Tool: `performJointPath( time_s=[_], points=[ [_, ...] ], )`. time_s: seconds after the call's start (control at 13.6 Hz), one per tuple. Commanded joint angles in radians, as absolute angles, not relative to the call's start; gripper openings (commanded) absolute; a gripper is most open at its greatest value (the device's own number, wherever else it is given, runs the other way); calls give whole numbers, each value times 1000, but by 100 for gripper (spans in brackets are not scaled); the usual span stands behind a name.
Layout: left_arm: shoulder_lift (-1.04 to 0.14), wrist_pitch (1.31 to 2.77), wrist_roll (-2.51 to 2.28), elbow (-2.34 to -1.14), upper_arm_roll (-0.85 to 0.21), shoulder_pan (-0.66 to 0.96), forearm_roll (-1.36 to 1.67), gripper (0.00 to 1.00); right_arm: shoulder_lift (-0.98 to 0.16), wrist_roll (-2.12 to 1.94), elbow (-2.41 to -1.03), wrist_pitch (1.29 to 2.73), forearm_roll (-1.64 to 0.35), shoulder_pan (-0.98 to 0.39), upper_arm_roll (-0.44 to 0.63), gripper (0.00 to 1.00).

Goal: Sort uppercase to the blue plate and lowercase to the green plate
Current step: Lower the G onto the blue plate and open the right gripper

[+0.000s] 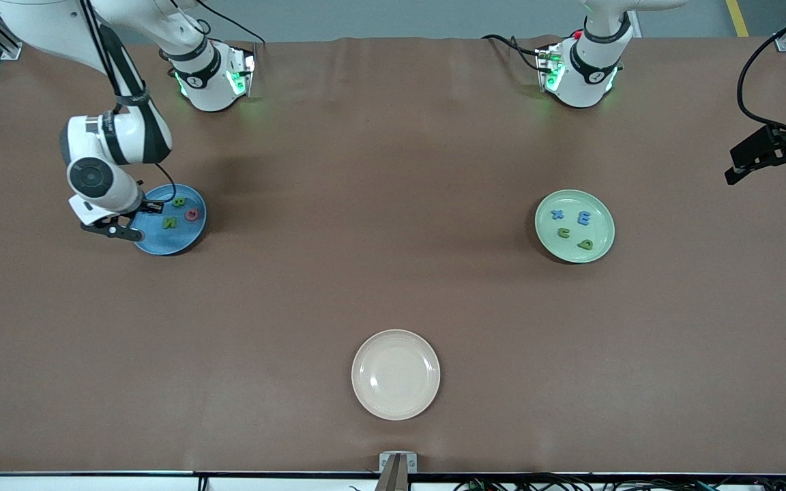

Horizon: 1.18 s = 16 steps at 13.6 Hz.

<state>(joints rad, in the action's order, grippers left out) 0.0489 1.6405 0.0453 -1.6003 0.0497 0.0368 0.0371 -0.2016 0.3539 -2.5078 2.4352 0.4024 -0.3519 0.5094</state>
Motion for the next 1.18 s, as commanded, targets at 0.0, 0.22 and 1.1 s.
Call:
performJointPath(
  time_s=[0.0, 0.22, 1.1],
  points=[
    [51, 1657, 43, -1600, 38, 21, 52, 100, -166, 362, -2536, 2444, 426, -362, 497, 2],
    [45, 1660, 43, -1598, 38, 21, 52, 100, -169, 415, -2536, 2445, 416, -382, 492, 0],
    [45, 1663, 49, -1589, 37, 23, 49, 100, -172, 494, -2531, 2444, 420, -428, 497, 99]
  ],
)
